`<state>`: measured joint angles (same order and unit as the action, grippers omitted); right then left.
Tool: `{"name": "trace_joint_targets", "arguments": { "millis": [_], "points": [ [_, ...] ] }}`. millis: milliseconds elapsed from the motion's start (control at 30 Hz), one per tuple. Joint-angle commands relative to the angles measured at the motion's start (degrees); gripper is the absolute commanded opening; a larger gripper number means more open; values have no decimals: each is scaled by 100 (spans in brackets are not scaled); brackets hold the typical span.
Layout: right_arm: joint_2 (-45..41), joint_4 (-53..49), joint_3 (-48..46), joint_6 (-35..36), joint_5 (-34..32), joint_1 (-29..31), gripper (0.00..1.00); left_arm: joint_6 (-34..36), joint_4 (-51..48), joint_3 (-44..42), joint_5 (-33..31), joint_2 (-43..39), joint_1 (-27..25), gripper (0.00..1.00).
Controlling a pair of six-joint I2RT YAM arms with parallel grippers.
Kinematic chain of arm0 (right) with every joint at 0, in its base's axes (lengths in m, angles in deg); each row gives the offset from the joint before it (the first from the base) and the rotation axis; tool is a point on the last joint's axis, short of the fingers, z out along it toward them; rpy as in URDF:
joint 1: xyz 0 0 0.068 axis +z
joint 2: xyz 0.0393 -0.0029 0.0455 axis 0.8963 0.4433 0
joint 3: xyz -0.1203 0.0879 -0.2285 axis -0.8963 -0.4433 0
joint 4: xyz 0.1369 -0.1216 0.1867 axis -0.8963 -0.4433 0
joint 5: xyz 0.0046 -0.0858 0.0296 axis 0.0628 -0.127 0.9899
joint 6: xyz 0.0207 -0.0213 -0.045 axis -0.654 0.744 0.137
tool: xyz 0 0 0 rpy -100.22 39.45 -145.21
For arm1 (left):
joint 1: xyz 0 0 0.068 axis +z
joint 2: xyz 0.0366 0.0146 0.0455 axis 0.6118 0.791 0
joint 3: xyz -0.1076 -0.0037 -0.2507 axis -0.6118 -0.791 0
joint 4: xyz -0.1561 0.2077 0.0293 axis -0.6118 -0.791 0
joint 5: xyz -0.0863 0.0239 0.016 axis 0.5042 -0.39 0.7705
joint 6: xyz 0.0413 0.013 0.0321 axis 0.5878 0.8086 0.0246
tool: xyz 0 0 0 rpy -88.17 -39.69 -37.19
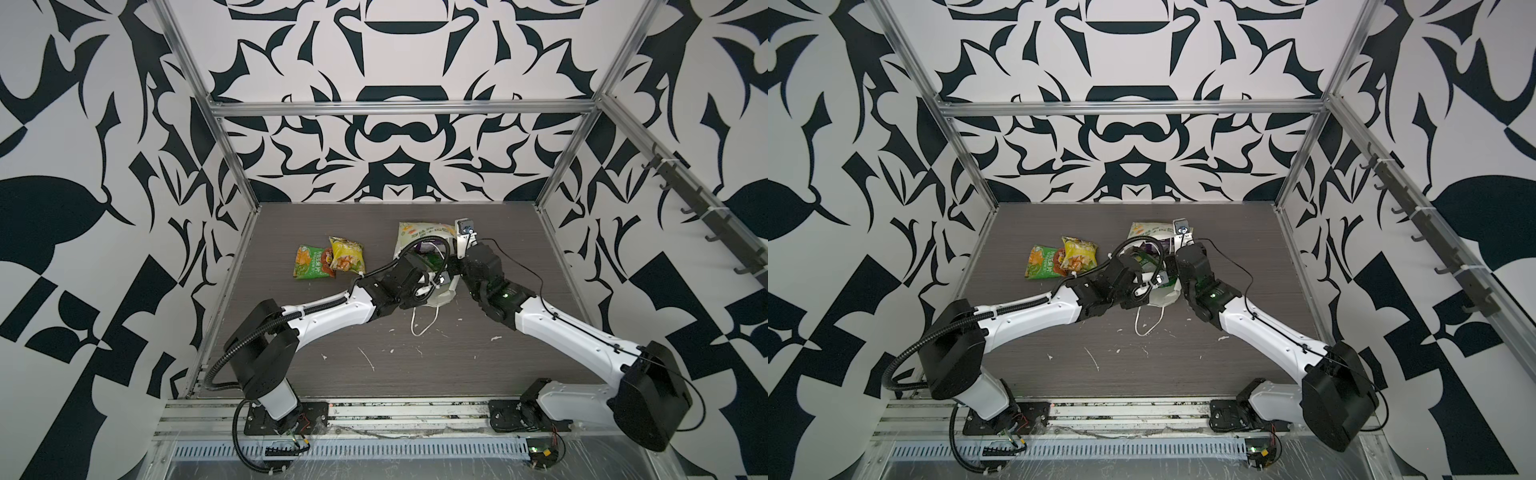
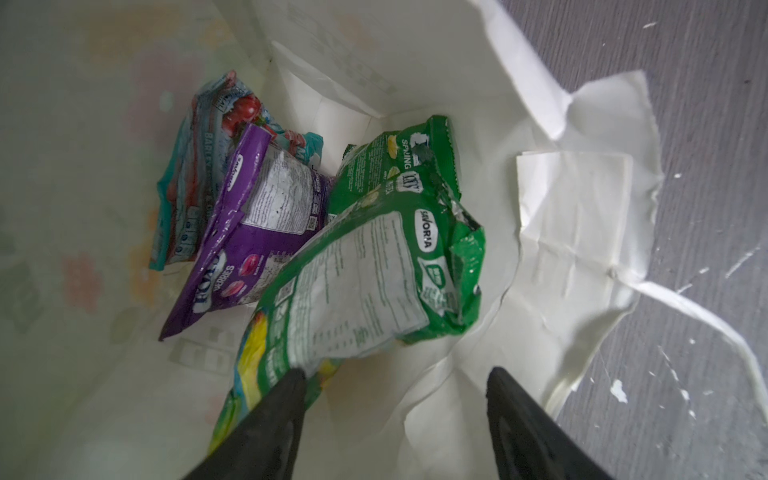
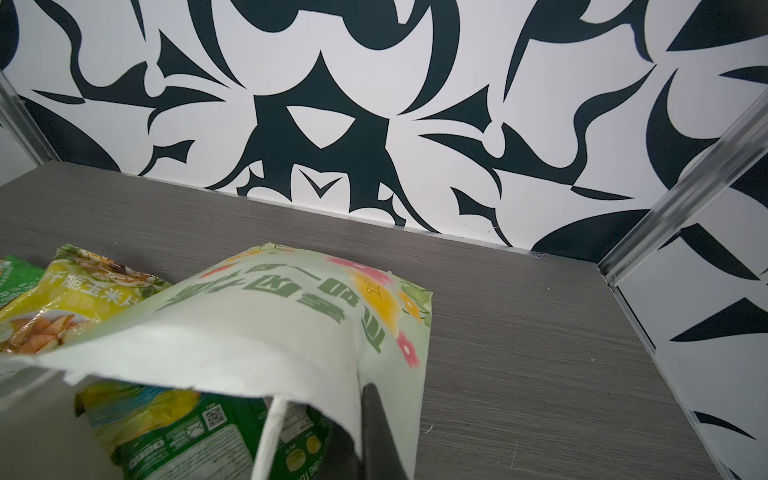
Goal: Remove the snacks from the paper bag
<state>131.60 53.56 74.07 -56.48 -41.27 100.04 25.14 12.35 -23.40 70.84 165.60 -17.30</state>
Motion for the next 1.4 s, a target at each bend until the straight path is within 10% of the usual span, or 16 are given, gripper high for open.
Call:
{"name": "trace_joint_targets", "arguments": {
  "millis": [0,733,1167,1367],
  "points": [
    [-133,429,251,-200,321,190,0,382,183,156,121,-248,-387,72],
    [-184,289,314,-438,593,7,0,451,764,-375,124,-186,-435,68],
    [-287,174,301,-730,980,-191,0,1300,2753,-583,33,647,-117,68],
    [-434,144,241,-746,1025,-291,0,1456,2637,-351,301,1081,-44,49]
  ]
}}
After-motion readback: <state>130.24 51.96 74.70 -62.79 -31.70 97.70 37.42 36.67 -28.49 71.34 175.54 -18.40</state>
